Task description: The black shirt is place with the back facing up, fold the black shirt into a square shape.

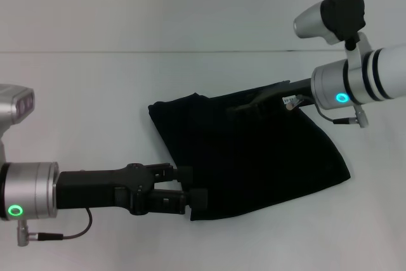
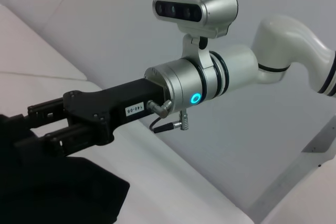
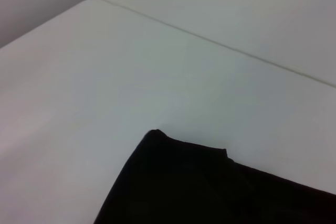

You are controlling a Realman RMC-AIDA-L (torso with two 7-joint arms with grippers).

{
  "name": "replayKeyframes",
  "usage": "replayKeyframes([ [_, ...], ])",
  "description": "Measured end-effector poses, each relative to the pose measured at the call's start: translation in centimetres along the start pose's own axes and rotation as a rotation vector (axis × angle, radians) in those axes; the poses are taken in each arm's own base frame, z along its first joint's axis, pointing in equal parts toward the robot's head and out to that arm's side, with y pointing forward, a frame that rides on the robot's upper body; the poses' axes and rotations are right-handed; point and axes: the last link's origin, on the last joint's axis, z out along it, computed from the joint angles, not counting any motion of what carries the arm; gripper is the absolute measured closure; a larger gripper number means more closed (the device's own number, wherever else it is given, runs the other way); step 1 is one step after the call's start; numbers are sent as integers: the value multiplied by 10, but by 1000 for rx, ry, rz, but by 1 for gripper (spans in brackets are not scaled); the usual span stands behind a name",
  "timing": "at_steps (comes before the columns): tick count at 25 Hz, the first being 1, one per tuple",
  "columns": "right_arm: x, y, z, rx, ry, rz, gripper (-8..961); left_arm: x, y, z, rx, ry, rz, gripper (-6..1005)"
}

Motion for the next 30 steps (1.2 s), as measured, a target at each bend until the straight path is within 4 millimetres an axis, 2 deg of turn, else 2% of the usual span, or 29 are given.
replayKeyframes([
  [2,2,1,3,8,0,6,284,0,-1,0,4,-2,-2,63],
  [8,2,6,9,6,-1,1,280,0,-1,0,5,-8,-3,67],
  [13,3,4,8,14,-5,12,338,-1,-2,1,9,-27,-4,70],
  [21,4,4,7,4,2,13,576,-2,-3,1,18,-26,-9,76],
  [26,3,7,8,-4,4,9,819,-2,-4,1,23,-28,-10,79],
  [30,3,8,9,-6,5,5,927,-2,-5,1,33,-27,-9,81],
])
